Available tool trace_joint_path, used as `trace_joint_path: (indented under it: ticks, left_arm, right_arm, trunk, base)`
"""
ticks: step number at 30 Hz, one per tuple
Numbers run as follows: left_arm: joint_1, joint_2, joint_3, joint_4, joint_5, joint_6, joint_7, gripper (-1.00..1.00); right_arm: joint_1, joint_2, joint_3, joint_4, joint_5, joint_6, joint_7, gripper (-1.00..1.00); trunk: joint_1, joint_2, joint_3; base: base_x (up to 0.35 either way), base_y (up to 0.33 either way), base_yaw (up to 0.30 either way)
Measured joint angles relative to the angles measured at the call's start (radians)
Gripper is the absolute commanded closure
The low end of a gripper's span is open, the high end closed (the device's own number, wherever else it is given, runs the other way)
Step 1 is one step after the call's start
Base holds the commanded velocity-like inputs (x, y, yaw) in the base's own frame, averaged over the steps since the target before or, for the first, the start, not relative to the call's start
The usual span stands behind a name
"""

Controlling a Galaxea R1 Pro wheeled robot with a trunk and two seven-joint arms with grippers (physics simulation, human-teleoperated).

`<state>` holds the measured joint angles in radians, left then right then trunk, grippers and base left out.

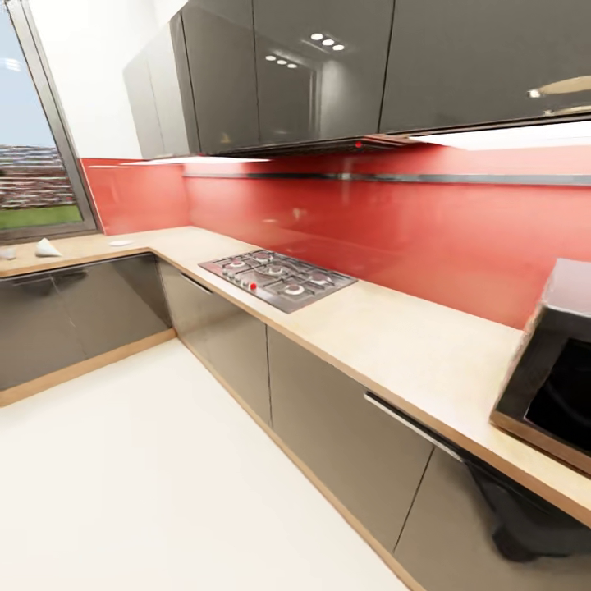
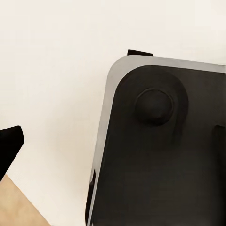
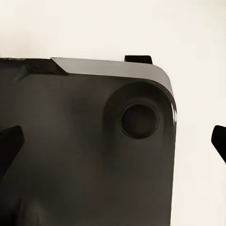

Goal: Set up a coffee station on the kitchen countertop: keep the coffee maker on the countertop, move the bottle of coffee from the kitchen shelf to the counter next to the coffee maker, place a paper coffee filter on top of the coffee maker, put the saucer next to the coffee maker with the coffee cup on the saucer, and place the electric kettle next to the coffee maker.

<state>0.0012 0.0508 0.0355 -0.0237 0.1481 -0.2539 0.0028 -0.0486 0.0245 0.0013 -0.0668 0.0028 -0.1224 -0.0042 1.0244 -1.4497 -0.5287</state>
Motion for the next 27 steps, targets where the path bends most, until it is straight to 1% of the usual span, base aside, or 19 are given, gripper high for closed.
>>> trace_joint_path:
  ticks: [10, 27]
  left_arm:
    - [0.000, 0.001, 0.000, 0.000, 0.000, 0.000, 0.000, -1.00]
    - [0.000, 0.003, 0.000, 0.000, 0.001, -0.001, 0.000, -1.00]
  right_arm:
    - [0.000, 0.000, 0.000, 0.000, 0.000, 0.000, 0.000, -1.00]
    - [0.000, 0.000, 0.000, 0.000, 0.000, 0.000, 0.000, -1.00]
  trunk:
    - [0.000, 0.000, -0.005]
    - [0.000, 0.000, -0.013]
  base:
    - [0.332, 0.012, 0.271]
    - [0.332, 0.114, 0.271]
